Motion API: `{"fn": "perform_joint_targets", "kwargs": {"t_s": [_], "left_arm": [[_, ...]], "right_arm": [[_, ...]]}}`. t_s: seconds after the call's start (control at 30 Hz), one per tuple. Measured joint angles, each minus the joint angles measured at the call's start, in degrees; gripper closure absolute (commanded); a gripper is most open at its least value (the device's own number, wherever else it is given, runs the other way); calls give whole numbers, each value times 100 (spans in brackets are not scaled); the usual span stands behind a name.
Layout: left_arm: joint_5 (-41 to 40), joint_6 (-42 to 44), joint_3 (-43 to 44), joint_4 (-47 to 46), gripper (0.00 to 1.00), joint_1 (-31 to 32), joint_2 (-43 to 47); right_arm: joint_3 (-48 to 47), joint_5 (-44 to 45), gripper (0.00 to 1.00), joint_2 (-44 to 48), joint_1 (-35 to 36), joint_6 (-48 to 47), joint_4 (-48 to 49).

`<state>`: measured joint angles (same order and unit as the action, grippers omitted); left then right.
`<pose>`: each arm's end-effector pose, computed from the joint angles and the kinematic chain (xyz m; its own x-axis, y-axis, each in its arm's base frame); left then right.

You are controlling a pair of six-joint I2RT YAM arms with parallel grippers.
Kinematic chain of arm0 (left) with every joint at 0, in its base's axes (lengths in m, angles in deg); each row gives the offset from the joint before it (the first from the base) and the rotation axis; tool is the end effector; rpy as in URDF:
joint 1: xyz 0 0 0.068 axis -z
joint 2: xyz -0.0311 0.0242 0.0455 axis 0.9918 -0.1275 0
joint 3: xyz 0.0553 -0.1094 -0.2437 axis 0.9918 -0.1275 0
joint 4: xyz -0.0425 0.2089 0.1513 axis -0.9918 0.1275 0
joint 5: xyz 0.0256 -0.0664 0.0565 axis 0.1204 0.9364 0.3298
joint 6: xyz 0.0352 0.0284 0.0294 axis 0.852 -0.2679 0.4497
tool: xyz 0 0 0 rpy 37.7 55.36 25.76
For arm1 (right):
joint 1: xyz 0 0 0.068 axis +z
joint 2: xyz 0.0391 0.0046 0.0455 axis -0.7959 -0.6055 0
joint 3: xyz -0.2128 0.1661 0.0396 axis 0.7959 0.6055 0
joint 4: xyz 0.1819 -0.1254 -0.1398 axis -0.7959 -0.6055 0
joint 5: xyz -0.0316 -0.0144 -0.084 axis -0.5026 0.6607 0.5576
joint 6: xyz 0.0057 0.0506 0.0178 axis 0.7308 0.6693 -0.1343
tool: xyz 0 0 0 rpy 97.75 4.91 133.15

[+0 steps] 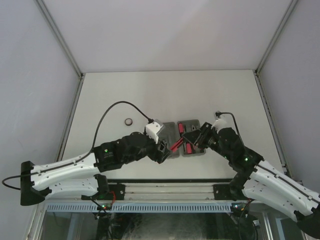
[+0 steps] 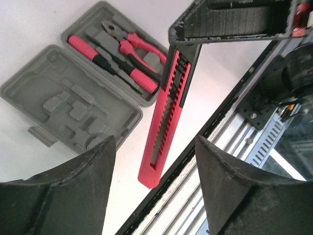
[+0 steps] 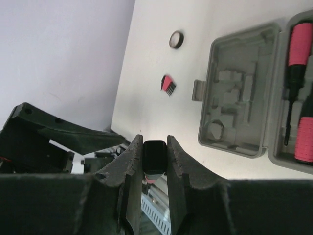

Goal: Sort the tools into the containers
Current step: Pick up the utility knife at the center of the board.

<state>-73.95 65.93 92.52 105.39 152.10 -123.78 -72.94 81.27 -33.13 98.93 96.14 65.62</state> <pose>0.0851 -0.2046 0.3079 -0.4779 0.1946 -0.8566 0.7182 0.6480 -0.2534 0.1233 0.1282 0.2816 -0.7188 0.4614 -0.5201 -0.2062 0.5729 0.7933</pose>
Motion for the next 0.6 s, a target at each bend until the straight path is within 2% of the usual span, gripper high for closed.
{"fn": "perform_joint_targets", "kwargs": {"t_s": [0.27,0.47,0.6], "left_arm": [[-264,-186,0,-105,26,0,640],[-699,-555,0,-105,20,-2,1134],[-793,-791,0,-229,14,-2,1574]], "right_arm": [[861,835,100,1580,0,511,238],[1572,1091,100,2656,0,774,1217],[1858,1200,100,3018,0,898,1801]]}}
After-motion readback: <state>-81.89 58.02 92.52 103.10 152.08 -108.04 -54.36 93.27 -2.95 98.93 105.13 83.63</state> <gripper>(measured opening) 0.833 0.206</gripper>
